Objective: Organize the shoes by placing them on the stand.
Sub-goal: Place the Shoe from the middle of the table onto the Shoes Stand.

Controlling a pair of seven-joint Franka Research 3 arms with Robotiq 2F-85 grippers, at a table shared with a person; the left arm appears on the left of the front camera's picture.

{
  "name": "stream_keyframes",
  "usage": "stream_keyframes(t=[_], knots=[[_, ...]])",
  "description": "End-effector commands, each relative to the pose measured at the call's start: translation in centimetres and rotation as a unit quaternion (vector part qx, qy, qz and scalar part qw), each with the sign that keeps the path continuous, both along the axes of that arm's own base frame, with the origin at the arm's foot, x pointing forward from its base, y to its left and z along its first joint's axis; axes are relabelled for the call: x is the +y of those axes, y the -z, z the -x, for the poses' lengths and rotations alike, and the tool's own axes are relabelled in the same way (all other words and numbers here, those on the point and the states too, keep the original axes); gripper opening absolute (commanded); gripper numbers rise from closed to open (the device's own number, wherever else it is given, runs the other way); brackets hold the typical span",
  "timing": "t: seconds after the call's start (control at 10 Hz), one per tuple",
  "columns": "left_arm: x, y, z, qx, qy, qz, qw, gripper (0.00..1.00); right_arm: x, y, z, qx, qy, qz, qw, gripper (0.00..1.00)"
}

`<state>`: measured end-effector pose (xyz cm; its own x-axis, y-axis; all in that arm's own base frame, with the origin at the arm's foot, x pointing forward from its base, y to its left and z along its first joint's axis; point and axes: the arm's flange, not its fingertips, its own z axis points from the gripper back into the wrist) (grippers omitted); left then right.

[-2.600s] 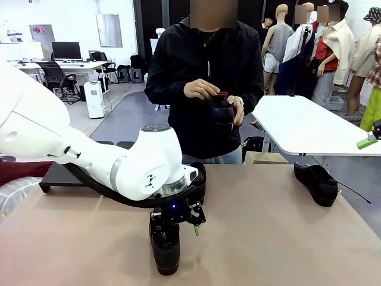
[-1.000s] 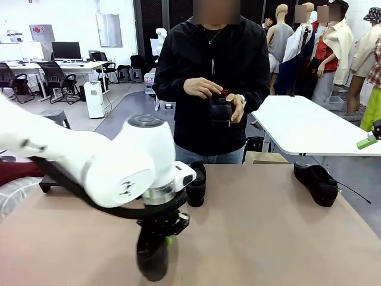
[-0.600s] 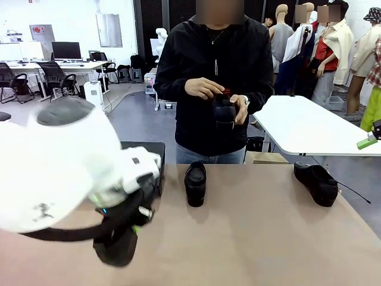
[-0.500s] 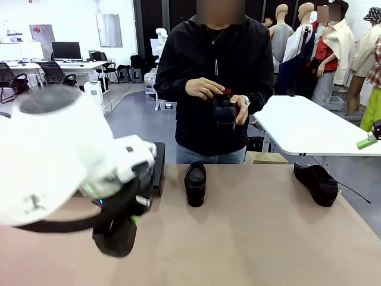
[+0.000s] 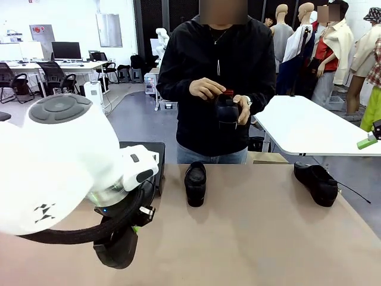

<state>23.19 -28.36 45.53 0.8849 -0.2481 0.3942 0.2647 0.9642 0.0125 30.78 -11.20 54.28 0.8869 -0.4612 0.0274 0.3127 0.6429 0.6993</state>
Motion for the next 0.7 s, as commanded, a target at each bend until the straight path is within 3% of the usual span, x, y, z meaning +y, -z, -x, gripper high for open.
stream_keyframes(t=[0.0, 0.2, 0.4, 0.6], knots=[[0.2, -0.4, 0.0, -0.003, -0.003, 0.004, 1.000, 0.00, -0.3, 0.0, 0.0, -0.008, -0.011, 0.000, 1.000, 1.00], [3.1, -3.8, -4.8, -0.031, -0.041, -0.029, 0.998, 0.00, -0.3, 0.0, 0.0, -0.008, -0.011, 0.000, 1.000, 1.00], [4.9, -7.0, -12.8, -0.034, 0.008, -0.034, 0.999, 0.00, -0.3, 0.0, 0.0, -0.008, -0.011, 0.000, 1.000, 1.00], [5.2, -8.1, -21.9, -0.047, -0.021, -0.028, 0.998, 0.00, -0.3, 0.0, 0.0, -0.008, -0.011, 0.000, 1.000, 1.00]])
